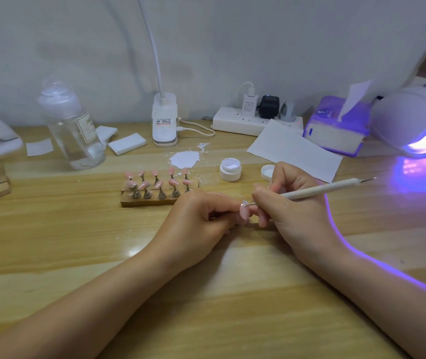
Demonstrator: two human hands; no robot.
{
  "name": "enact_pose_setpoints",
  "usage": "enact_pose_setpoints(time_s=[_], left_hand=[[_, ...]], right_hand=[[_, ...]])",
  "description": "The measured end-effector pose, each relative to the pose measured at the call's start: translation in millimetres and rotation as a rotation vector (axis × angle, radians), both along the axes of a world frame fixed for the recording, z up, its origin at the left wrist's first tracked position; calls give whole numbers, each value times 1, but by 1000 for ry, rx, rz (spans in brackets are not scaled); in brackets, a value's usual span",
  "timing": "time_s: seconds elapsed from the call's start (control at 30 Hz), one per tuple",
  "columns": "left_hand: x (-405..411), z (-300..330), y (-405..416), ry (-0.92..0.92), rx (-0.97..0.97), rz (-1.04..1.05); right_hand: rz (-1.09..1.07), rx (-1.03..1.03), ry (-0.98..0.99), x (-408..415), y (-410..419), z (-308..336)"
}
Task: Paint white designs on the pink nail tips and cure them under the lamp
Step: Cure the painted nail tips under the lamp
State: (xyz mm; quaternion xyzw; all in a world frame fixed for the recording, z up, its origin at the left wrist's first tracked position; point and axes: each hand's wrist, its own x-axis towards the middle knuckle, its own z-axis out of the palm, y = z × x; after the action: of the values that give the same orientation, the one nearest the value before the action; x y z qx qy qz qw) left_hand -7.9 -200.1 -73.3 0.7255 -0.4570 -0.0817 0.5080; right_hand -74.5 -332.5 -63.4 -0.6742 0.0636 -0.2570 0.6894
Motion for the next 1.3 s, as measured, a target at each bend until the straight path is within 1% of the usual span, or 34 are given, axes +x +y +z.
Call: enact_pose_setpoints(time_s=[0.23, 0.33, 0.47, 0.63, 0.73, 0.87, 1.03, 1.13, 1.3], left_hand=[[0, -1, -1, 13, -14, 14], [0, -1, -1, 49, -21, 24], [0, 0, -1, 44, -2, 23], [-4, 6, 2, 46, -15, 6], [-5, 8, 2, 26, -21, 23], [-4, 7, 2, -16, -23, 12], [-4, 6, 2, -57, -39, 11], [-3, 6, 2, -64, -49, 4], [-2, 4, 2, -61, -45, 23]], right_hand=[[-29, 25, -14, -2, 0, 2], [-31, 78, -46, -2, 1, 3], [14, 153, -56, -3, 2, 5], [-8, 25, -32, -4, -1, 3], [44, -28, -46, -6, 0, 5], [66, -24, -81, -10, 4, 9], [-4, -29, -76, -8, 4, 6], [-2, -60, -55, -7, 3, 5], [26, -54, -54, -6, 4, 7]])
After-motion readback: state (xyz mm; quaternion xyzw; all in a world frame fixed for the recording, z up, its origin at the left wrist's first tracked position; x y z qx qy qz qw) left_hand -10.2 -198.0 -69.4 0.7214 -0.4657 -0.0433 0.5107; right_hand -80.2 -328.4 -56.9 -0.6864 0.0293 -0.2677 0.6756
